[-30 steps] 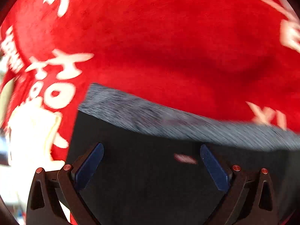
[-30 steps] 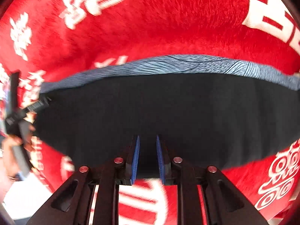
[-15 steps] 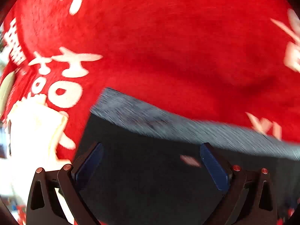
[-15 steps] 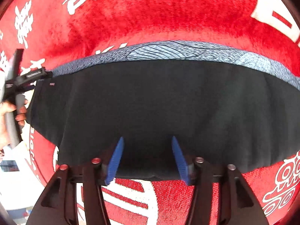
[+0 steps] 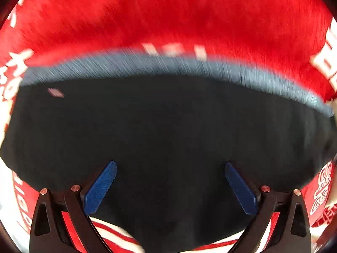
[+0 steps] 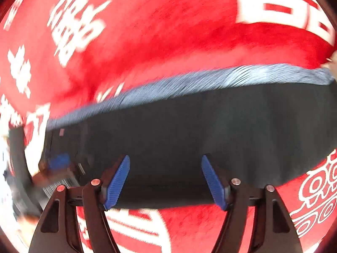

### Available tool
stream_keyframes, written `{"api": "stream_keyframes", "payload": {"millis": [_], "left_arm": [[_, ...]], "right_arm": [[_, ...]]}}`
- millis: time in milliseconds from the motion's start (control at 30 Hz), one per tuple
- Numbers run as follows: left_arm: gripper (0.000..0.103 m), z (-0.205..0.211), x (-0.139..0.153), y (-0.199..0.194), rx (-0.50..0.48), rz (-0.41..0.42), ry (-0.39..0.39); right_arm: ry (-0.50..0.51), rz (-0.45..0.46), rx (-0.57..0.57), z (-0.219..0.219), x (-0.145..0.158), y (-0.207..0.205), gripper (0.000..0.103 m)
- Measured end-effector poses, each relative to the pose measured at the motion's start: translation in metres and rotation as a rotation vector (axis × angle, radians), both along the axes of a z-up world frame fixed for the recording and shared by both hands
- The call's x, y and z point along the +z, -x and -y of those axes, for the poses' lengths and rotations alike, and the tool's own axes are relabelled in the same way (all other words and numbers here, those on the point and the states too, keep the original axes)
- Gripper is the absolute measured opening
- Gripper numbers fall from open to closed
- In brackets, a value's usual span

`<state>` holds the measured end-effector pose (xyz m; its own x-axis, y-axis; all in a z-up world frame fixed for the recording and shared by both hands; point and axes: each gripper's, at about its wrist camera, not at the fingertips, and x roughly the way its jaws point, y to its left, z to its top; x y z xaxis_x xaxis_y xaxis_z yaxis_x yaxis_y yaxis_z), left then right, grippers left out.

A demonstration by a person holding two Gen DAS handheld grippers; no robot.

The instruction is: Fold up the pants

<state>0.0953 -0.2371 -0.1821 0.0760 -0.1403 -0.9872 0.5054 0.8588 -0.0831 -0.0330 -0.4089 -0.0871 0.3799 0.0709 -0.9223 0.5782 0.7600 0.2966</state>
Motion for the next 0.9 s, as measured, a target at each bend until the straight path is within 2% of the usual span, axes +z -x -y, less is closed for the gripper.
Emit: {"api": "stream_keyframes", "payload": {"millis": [33, 100, 333, 367, 400, 433, 500, 567, 633, 733, 767, 833, 900], "left_arm": [[0.103, -0.003, 0.002, 0.004, 0.026, 0.036, 0.025], [0.103, -0.005, 0.002, 0.007, 0.033, 0.044, 0.03], [0.103, 0.002, 0.0, 0.005, 0.031, 0.026, 0.0], [0.103, 0.003, 0.0, 0.005, 0.035, 0.027, -0.001], [0.103, 0.01, 0.004, 0.01, 0.038, 0.027, -0.003], [0.103, 0.012, 0.005, 0.011, 0.04, 0.026, -0.006], [0.103, 0.011, 0.003, 0.008, 0.039, 0.022, -0.009], [0.103, 0.011, 0.002, 0.007, 0.03, 0.024, -0.009], [0.103, 0.014, 0.001, 0.008, 0.025, 0.027, -0.012], [0.103, 0.017, 0.0, 0.004, 0.024, 0.001, -0.022], [0.103, 0.019, 0.0, 0.001, 0.028, -0.013, -0.036], [0.103, 0.027, 0.006, -0.001, 0.04, -0.01, -0.079], [0.103, 0.042, 0.021, 0.005, 0.019, 0.026, -0.063]], "right_arm": [[-0.003, 0.015, -0.02, 0.008, 0.0, 0.0, 0.074], [-0.002, 0.018, -0.019, 0.021, -0.001, -0.006, 0.074], [0.161, -0.082, 0.116, 0.041, -0.01, -0.043, 0.074], [0.159, -0.117, 0.115, 0.051, -0.017, -0.047, 0.068], [0.155, -0.138, 0.105, 0.057, -0.022, -0.048, 0.053], [0.146, -0.15, 0.092, 0.066, -0.027, -0.047, 0.048], [0.129, -0.135, 0.042, 0.089, -0.029, -0.038, 0.023], [0.169, -0.158, -0.008, 0.113, -0.028, -0.028, 0.021], [0.19, -0.177, -0.061, 0.145, -0.03, -0.012, 0.015], [0.337, -0.259, -0.124, 0.179, -0.028, 0.007, 0.016], [0.349, -0.276, -0.152, 0.188, -0.028, 0.013, 0.016], [0.314, -0.287, -0.276, 0.213, -0.02, 0.038, 0.02], [0.261, -0.268, -0.32, 0.22, -0.011, 0.057, 0.02]]}}
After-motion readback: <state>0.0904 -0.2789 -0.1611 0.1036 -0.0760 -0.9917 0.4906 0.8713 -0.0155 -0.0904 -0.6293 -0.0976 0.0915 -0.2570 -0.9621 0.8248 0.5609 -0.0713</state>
